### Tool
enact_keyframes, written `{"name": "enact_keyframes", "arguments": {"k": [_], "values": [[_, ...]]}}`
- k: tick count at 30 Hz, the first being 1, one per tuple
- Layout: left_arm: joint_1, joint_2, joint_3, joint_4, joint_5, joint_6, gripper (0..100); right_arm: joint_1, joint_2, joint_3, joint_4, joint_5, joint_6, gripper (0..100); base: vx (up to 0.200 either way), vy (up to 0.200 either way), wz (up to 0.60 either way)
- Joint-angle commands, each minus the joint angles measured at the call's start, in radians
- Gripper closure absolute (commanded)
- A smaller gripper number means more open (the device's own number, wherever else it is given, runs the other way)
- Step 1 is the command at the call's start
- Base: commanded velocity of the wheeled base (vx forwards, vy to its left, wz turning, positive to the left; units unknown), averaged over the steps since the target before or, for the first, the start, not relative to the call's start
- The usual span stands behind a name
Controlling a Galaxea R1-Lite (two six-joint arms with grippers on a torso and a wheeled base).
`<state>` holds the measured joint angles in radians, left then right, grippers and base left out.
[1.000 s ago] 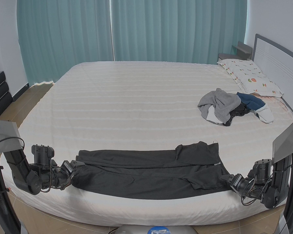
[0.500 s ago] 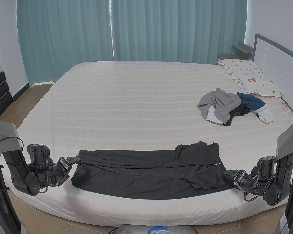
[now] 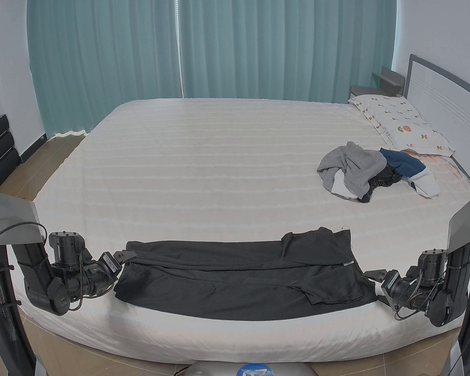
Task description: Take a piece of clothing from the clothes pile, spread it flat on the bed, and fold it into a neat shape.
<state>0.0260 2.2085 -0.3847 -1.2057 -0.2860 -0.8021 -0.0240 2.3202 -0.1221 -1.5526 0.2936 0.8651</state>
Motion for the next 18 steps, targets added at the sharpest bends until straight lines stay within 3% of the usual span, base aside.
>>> {"name": "enact_keyframes", "arguments": {"k": [1,7,8,14,18], "values": [[-0.003,0.030,-0.002,-0.001,-0.002,0.012,0,-0.004,0.011,-0.001,-0.015,0.001,0.000,0,0.000,0.000,0.00],[-0.004,0.037,-0.002,-0.003,-0.001,0.024,0,-0.002,0.011,0.001,-0.015,0.001,0.000,0,0.000,0.000,0.00],[-0.004,0.042,-0.002,-0.001,-0.001,0.037,100,-0.002,0.011,0.001,-0.015,0.001,0.000,0,0.000,0.000,0.00],[0.008,0.079,0.024,-0.001,0.028,0.141,100,-0.002,0.011,0.001,-0.015,0.001,0.000,0,0.000,0.000,0.00],[0.023,0.071,0.041,0.000,0.050,0.150,100,-0.002,0.011,0.001,-0.015,0.001,0.000,0,0.000,0.000,0.00]]}}
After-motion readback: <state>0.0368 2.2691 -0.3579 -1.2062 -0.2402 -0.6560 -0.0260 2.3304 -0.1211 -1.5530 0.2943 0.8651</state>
